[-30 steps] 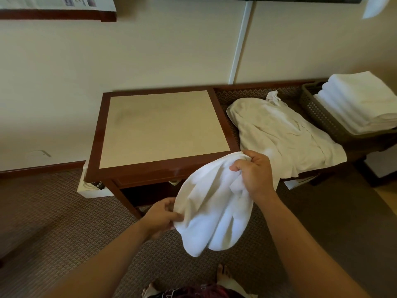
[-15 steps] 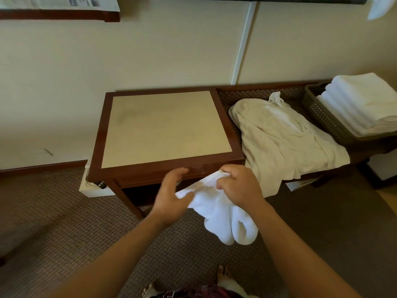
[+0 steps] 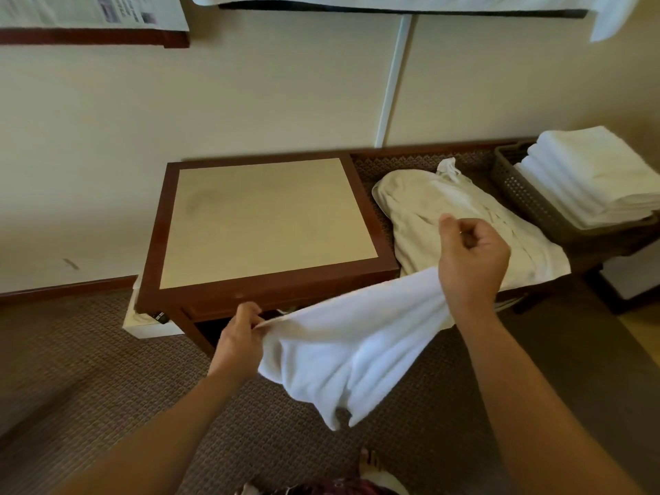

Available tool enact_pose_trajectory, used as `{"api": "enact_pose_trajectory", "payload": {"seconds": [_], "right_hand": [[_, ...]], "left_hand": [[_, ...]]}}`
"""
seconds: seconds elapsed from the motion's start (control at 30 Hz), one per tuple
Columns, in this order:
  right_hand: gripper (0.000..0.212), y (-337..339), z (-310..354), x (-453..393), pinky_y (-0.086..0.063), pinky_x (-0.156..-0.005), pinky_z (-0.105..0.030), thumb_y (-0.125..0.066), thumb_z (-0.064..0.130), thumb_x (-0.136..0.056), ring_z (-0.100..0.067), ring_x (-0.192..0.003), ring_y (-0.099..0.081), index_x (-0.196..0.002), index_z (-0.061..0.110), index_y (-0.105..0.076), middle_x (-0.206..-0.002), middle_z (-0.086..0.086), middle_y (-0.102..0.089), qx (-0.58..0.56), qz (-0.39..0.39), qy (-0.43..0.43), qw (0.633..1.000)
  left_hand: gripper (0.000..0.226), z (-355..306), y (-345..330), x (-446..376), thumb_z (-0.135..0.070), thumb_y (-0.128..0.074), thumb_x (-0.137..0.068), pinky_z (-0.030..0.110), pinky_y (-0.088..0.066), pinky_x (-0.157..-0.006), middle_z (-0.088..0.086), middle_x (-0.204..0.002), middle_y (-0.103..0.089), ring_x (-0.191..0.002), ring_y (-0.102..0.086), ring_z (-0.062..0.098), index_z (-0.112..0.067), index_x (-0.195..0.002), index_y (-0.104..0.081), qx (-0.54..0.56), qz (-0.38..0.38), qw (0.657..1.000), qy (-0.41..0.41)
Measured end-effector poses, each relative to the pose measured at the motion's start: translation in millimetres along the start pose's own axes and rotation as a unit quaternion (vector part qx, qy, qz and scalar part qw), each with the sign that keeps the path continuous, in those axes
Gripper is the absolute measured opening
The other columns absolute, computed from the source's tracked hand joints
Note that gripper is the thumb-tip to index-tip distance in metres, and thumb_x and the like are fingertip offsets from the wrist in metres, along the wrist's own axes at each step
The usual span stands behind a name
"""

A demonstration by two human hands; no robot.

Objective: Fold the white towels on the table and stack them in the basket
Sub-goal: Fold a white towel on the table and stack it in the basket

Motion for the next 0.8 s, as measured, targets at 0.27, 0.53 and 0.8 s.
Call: {"api": "enact_pose_trajectory", "payload": {"seconds": [0.27, 0.53, 0.8], "right_hand": [[0.031, -22.7, 26.7, 13.1, -0.04, -0.055, -0.016, -0.068, 0.026, -0.096, -0.006, -0.055, -0.04, -0.072, 0.006, -0.061, -0.059, 0.0, -0.044, -0.041, 0.024, 0.001, 0.999], [0.029, -46.6, 33.8, 28.4, -0.046, -0.06, -0.034, -0.068, 0.028, -0.094, -0.016, -0.058, -0.045, -0.07, 0.014, -0.061, -0.059, -0.002, -0.047, -0.055, 0.063, -0.002, 0.997], [0.03, -48.0, 41.4, 30.5, -0.045, -0.058, -0.033, -0.067, 0.029, -0.095, -0.018, -0.058, -0.045, -0.07, 0.013, -0.06, -0.061, -0.012, -0.047, -0.064, 0.077, 0.004, 0.995]], "left_hand": [[0.024, -2.6, -15.8, 14.1, -0.008, -0.048, -0.101, 0.034, -0.052, -0.081, 0.0, -0.116, -0.06, -0.1, -0.058, 0.018, -0.011, -0.12, -0.064, -0.086, -0.015, 0.984, -0.158], [0.015, 17.5, -23.5, 20.7, -0.013, -0.045, -0.105, 0.029, -0.043, -0.066, -0.009, -0.096, -0.058, -0.083, -0.055, 0.009, -0.026, -0.106, -0.054, -0.014, 0.005, 0.999, -0.052], [0.015, 15.3, -27.1, 25.6, -0.007, -0.057, -0.097, 0.021, -0.036, -0.053, -0.001, -0.074, -0.058, -0.062, -0.051, 0.012, -0.018, -0.086, -0.06, -0.015, -0.015, 0.999, -0.024]]}}
Point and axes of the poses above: each hand's wrist, its own x-axis away from the middle knuckle, its own y-axis out of the back of the hand, z = x × y, the point moved 10 cm from there along -x, towards the middle knuckle
